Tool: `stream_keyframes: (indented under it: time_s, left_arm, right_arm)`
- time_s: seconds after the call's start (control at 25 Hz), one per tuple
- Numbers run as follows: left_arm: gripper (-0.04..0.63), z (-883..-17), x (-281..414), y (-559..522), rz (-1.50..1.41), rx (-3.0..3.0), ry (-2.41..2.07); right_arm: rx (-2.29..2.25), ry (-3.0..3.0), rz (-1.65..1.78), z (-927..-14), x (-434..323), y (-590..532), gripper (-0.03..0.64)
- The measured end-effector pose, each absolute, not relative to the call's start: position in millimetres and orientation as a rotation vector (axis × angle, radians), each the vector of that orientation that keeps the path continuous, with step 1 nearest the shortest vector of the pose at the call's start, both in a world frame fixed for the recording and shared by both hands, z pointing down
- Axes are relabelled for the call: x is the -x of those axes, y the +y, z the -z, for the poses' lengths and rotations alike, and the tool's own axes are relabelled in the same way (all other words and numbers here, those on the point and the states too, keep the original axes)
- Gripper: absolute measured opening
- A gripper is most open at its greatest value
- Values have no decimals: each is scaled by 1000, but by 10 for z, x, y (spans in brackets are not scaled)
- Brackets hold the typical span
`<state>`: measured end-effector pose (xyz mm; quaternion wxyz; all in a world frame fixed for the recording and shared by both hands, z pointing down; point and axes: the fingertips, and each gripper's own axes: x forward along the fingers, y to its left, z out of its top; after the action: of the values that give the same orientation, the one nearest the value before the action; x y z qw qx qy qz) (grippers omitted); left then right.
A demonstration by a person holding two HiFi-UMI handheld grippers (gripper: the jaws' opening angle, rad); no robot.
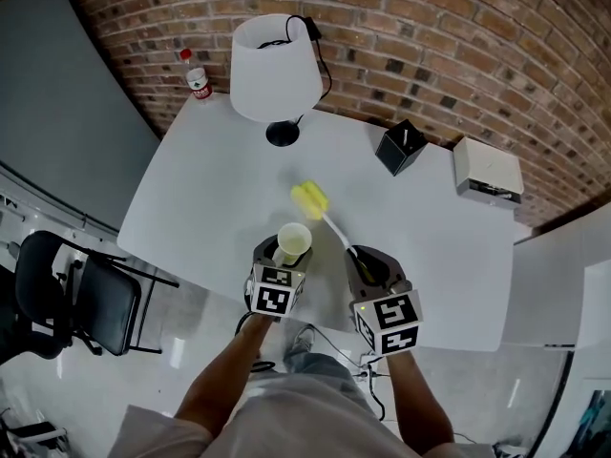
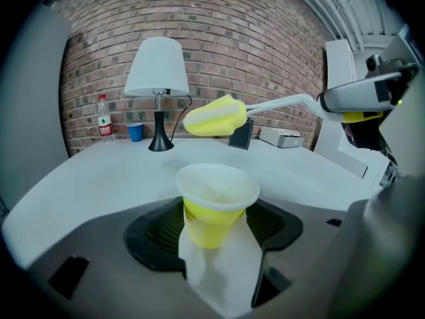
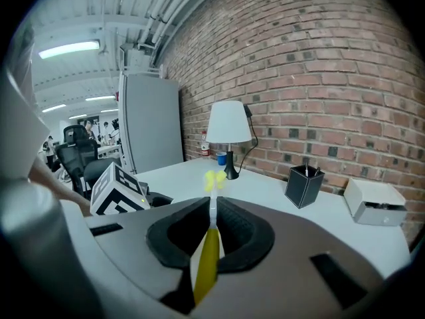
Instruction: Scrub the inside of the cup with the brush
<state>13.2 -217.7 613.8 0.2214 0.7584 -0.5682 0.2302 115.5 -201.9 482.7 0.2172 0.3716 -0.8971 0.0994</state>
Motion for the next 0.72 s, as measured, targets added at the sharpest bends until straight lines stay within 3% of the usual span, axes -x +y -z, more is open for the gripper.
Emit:
stream_keyframes:
  time_s: [0.72]
  left_arm:
    - [291, -5431, 322, -2325, -931, -2437, -1490]
  right_arm:
    - [-469, -2494, 300, -3855, -885, -1907, 29]
